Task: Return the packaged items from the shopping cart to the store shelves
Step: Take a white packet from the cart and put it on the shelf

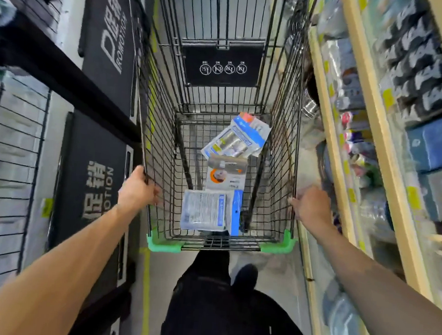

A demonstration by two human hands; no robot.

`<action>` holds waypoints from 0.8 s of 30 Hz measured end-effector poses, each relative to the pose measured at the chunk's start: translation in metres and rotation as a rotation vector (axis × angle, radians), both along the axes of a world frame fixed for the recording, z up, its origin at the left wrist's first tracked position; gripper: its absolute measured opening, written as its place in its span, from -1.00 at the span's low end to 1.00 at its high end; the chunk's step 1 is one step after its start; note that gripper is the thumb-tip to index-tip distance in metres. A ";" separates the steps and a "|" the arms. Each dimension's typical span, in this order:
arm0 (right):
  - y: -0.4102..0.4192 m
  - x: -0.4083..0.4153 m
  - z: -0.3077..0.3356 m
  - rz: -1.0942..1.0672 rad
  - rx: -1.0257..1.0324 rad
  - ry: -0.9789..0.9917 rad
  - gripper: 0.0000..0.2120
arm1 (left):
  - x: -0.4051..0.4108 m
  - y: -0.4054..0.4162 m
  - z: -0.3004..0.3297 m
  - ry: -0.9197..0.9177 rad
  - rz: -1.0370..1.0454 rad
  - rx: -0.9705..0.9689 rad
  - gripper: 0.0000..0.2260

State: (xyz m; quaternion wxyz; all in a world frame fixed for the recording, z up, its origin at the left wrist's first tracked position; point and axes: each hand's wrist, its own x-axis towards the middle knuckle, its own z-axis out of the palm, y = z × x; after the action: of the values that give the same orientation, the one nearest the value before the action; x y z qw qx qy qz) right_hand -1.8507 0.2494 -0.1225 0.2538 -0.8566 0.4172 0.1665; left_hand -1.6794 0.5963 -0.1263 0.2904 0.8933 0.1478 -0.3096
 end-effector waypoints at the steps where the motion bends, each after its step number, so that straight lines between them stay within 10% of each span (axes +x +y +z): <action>1: 0.006 -0.014 -0.002 -0.001 0.014 -0.002 -0.71 | -0.005 0.008 0.006 0.031 -0.059 0.072 -0.84; 5: 0.026 -0.057 -0.003 0.021 0.041 -0.011 -0.74 | -0.019 0.016 0.030 -0.289 -0.306 0.445 -0.60; 8: 0.036 -0.078 0.007 -0.013 0.081 -0.102 -0.83 | -0.033 -0.018 0.026 -0.721 -0.266 0.286 -0.69; 16: 0.081 -0.090 0.003 0.403 -0.360 -0.351 -0.42 | -0.063 -0.116 -0.096 -0.054 -0.910 0.162 -0.46; 19: 0.093 -0.059 -0.009 0.497 -0.204 -0.624 -0.69 | -0.066 -0.128 -0.135 -0.090 -0.943 0.233 -0.41; 24: 0.103 -0.024 -0.064 0.124 0.382 -0.219 -0.83 | -0.075 -0.113 -0.172 -0.349 -0.953 0.204 -0.29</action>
State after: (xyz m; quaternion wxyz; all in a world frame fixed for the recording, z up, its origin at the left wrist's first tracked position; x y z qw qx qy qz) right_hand -1.8751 0.3523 -0.1870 0.4446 -0.8300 0.2944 0.1637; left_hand -1.7547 0.4833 -0.2979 0.0489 0.9235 -0.2968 -0.2379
